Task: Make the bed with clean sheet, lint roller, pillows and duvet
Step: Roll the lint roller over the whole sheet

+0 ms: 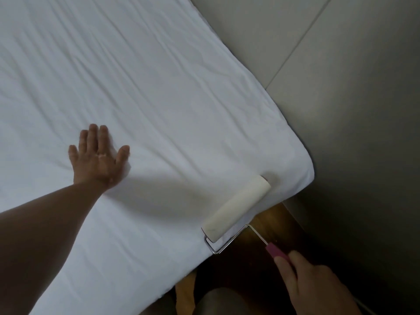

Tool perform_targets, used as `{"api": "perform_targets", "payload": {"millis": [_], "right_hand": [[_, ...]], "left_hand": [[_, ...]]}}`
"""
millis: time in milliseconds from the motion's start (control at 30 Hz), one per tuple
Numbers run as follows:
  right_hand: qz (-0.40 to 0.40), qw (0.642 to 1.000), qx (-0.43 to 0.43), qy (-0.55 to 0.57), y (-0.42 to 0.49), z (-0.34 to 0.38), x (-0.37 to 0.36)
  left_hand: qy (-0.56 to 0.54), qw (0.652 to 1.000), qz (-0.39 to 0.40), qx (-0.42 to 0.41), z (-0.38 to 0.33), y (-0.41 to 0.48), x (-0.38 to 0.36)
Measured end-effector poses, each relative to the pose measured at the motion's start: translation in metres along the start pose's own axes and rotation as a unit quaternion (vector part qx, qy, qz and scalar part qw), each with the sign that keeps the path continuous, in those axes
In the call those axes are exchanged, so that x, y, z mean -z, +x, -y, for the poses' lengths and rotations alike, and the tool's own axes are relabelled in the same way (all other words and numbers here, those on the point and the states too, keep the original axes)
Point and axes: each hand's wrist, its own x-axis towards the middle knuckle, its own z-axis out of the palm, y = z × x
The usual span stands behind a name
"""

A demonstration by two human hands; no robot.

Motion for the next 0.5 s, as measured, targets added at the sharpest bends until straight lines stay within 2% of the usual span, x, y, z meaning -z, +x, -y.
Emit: {"api": "perform_targets", "payload": {"millis": [133, 200, 300, 367, 433, 500], "right_hand": [[-0.063, 0.998, 0.003, -0.015, 0.004, 0.046, 0.012], [-0.105, 0.994, 0.026, -0.018, 0.018, 0.083, 0.015], [-0.166, 0.983, 0.072, -0.031, 0.053, 0.154, 0.018], [-0.202, 0.975, 0.094, 0.010, 0.074, 0.213, 0.029], [-0.214, 0.965, 0.148, 0.032, 0.092, 0.278, 0.045], [-0.198, 0.958, 0.204, 0.027, 0.108, 0.345, 0.064]], "left_hand": [[-0.015, 0.999, -0.037, -0.013, 0.004, 0.006, 0.010], [-0.053, 0.995, -0.074, -0.044, 0.015, 0.018, 0.023], [-0.021, 0.988, -0.113, -0.100, 0.058, 0.054, 0.036], [0.002, 0.992, -0.108, -0.062, 0.100, 0.092, 0.040], [0.007, 0.997, -0.075, 0.012, 0.145, 0.131, 0.046], [0.019, 0.997, -0.045, 0.055, 0.183, 0.165, 0.052]]}}
